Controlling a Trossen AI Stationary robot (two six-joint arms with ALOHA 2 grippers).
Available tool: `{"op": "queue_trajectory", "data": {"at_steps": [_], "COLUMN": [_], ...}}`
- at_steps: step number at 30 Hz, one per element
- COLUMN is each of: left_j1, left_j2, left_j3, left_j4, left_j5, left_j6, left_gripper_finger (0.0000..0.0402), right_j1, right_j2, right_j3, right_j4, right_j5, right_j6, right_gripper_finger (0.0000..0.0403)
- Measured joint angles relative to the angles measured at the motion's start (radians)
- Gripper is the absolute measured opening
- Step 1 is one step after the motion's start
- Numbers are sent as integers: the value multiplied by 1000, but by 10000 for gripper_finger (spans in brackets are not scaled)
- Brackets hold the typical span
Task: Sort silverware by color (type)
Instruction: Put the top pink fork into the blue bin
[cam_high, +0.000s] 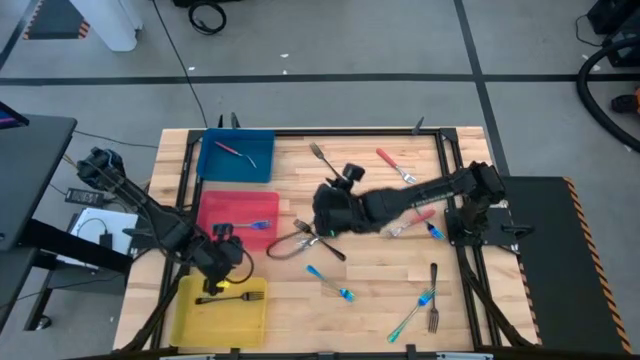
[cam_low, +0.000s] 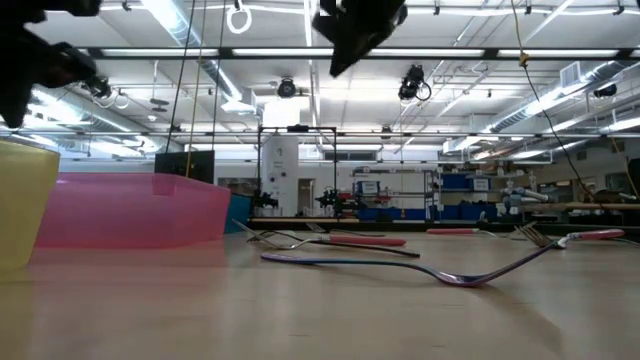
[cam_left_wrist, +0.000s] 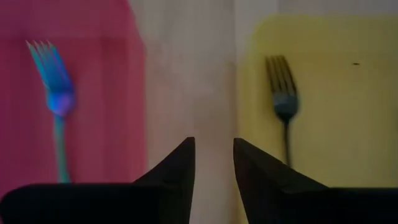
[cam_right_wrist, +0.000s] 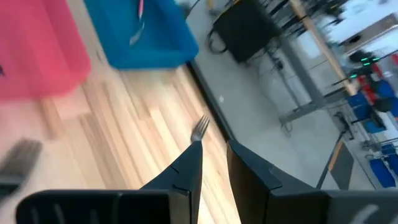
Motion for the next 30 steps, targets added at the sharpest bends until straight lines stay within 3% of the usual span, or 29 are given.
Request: {"op": "queue_trajectory", "data": {"at_steps": [6, 9, 20, 27, 30], "left_j1": [157, 246, 480, 558, 582], "left_j2": [0, 0, 0, 0, 0], "left_j3": [0, 0, 0, 0, 0], "left_j4": [1, 0, 0, 1, 7], "left_j5": [-118, -123, -142, -142, -161], "left_j6": [222, 303, 287, 282, 275], "left_gripper_finger": [110, 110, 110, 110, 110], "right_j1": [-147, -205, -337, -435, -467], "right_j2": [0, 0, 0, 0, 0], "right_j3": [0, 0, 0, 0, 0], "right_j4": [5, 5, -10, -41, -64], "right_j5": [-181, -244, -482, -774, -846], "right_j6": [-139, -172, -249, -235, -234], "right_gripper_finger": [83, 83, 83, 83, 83]}}
